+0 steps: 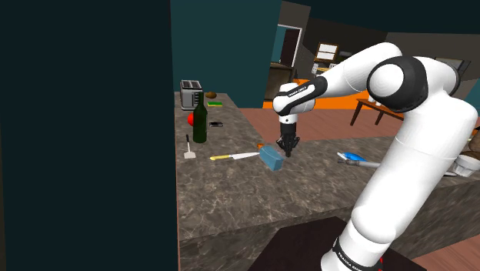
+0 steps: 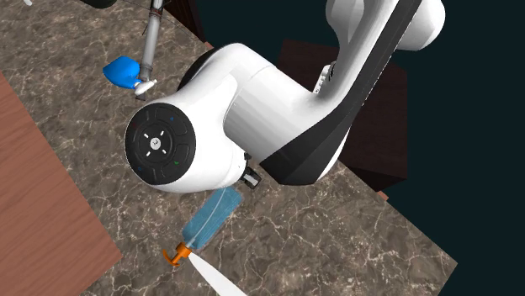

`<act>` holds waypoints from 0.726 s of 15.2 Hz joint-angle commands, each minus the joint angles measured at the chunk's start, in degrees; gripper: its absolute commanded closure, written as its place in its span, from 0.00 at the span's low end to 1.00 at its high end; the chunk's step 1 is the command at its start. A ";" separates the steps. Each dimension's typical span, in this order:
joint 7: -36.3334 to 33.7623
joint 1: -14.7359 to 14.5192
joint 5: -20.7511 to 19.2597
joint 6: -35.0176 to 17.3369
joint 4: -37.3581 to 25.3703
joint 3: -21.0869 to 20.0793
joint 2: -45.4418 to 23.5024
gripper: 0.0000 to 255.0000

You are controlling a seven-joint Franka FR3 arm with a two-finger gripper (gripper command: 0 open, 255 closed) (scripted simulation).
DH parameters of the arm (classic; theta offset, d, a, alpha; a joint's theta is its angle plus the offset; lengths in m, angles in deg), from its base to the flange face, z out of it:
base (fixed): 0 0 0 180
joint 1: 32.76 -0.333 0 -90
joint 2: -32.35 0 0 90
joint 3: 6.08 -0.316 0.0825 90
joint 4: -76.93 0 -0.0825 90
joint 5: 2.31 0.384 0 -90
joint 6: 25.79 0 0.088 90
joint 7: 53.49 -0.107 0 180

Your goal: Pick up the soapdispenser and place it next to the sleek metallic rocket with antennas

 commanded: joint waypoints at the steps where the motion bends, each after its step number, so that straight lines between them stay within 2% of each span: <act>1: 0.00 0.00 0.00 0.00 0.00 0.00 0.00 1.00; 2: 0.00 0.00 0.00 0.00 0.00 0.00 0.00 1.00; 3: 0.00 0.00 0.00 0.00 0.00 0.00 0.00 0.00; 11: 6.03 1.61 7.46 -13.45 -8.17 -0.36 -11.81 0.00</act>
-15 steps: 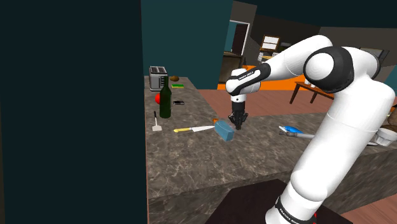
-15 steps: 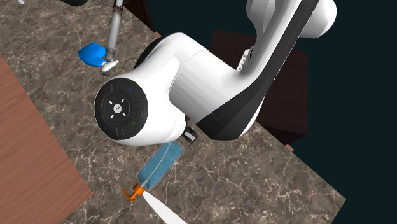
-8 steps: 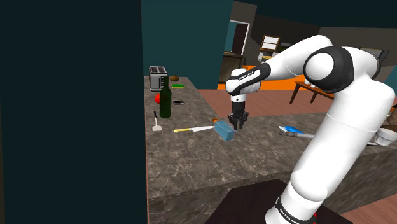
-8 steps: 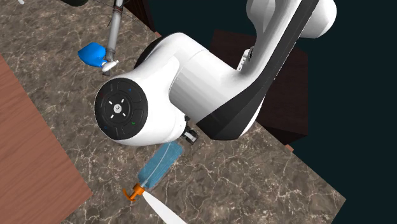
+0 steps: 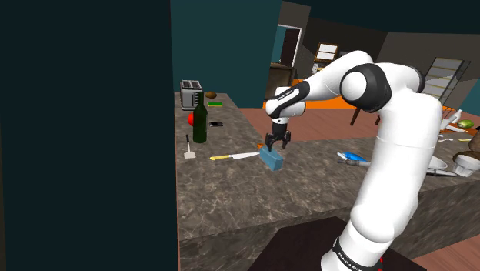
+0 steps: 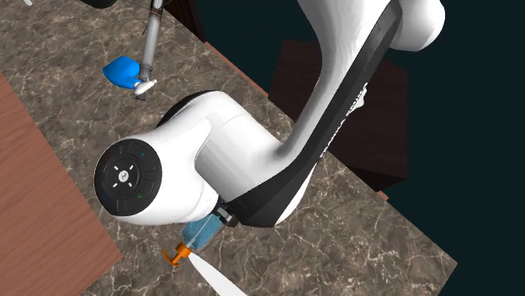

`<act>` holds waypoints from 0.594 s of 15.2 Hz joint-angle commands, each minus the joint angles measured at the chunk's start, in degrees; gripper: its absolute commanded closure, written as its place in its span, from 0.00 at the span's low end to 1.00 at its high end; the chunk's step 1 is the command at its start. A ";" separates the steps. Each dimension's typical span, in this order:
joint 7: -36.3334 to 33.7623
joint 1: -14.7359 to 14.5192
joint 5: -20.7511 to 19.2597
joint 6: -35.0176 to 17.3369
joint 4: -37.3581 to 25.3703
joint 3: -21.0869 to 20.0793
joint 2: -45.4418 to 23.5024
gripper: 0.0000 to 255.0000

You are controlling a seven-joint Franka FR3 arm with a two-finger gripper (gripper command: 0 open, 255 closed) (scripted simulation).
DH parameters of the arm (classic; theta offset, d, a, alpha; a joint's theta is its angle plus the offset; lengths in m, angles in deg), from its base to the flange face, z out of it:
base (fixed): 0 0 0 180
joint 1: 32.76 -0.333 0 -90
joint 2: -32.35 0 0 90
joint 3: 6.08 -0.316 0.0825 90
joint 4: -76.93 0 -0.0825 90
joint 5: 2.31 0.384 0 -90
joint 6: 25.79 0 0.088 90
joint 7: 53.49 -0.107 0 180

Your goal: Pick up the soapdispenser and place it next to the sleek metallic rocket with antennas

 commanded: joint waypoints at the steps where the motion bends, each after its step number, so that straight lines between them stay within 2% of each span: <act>1: 1.52 0.56 1.92 -3.13 -1.70 -0.35 -2.26 0.00; 5: 4.20 1.91 5.56 -7.22 -6.56 -1.42 -7.23 0.00; 9: 4.71 2.19 6.34 -9.72 -5.90 -1.79 -9.13 0.00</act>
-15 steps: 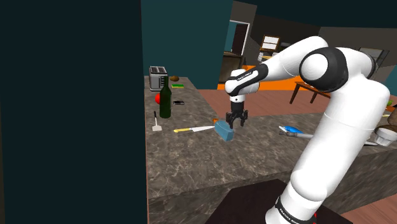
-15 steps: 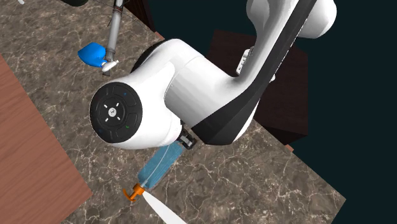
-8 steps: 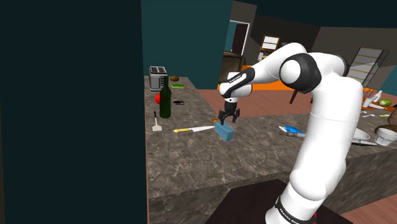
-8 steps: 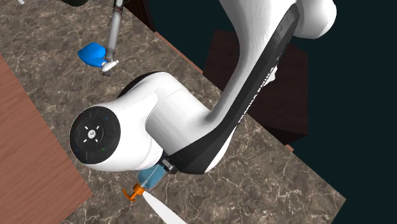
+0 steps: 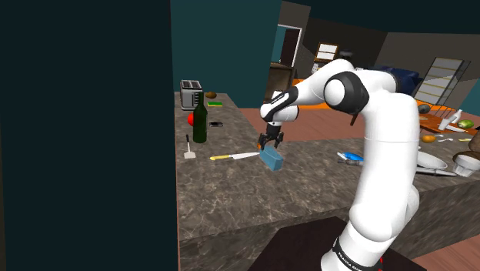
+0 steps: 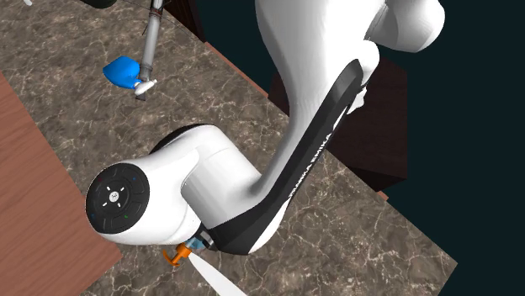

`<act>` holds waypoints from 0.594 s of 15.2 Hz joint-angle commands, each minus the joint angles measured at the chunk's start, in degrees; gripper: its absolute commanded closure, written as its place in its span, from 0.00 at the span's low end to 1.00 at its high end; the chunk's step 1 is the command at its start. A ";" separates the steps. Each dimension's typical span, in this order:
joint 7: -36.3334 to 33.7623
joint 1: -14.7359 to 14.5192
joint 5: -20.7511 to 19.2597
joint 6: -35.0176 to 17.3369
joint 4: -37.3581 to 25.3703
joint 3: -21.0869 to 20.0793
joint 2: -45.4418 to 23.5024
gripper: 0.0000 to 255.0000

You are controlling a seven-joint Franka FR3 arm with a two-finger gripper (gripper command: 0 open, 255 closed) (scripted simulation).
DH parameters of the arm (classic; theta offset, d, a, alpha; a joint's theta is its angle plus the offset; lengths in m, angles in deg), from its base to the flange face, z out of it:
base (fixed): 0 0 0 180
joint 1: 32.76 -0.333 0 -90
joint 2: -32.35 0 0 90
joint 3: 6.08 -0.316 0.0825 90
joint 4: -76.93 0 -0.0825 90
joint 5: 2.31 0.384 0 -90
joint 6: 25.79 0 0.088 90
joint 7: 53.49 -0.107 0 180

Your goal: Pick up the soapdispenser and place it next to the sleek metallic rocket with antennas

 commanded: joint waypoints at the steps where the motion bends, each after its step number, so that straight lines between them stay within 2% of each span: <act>1: 0.26 0.14 0.45 -1.23 0.16 -0.22 -1.02 0.00; 3: 0.62 0.35 0.99 -2.79 0.44 -0.49 -2.34 0.00; 9: 0.61 0.35 0.98 -2.79 0.44 -0.49 -2.34 0.00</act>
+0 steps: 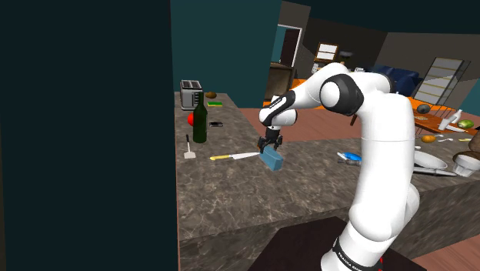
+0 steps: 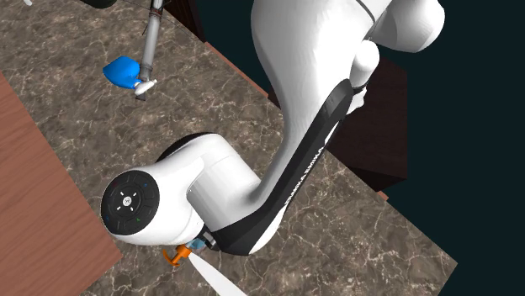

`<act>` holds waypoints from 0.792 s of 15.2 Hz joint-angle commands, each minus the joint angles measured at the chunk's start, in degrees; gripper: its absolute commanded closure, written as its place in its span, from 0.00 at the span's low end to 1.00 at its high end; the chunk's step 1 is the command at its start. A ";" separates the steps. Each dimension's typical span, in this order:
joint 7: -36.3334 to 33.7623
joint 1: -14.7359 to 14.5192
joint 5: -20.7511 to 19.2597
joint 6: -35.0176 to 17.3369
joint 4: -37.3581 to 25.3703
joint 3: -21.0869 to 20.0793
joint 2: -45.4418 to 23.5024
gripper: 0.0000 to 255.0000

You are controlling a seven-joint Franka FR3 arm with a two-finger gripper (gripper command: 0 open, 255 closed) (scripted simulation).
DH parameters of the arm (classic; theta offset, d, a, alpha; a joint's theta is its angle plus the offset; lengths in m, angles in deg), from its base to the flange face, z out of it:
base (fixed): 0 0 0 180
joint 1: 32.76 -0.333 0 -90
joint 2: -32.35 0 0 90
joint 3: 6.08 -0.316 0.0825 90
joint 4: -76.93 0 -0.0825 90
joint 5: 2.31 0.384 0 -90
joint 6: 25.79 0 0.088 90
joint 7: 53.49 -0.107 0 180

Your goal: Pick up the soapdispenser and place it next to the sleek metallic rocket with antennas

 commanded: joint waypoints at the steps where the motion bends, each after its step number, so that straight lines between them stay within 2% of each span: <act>1: 0.00 0.00 0.01 -0.01 0.00 0.00 -0.01 0.00; 2: 0.00 0.00 0.00 -0.01 0.00 0.00 -0.01 0.00; 3: 0.00 0.00 0.00 -0.01 0.00 0.00 -0.01 1.00; 12: 0.00 0.00 0.01 -0.01 0.00 0.00 -0.01 1.00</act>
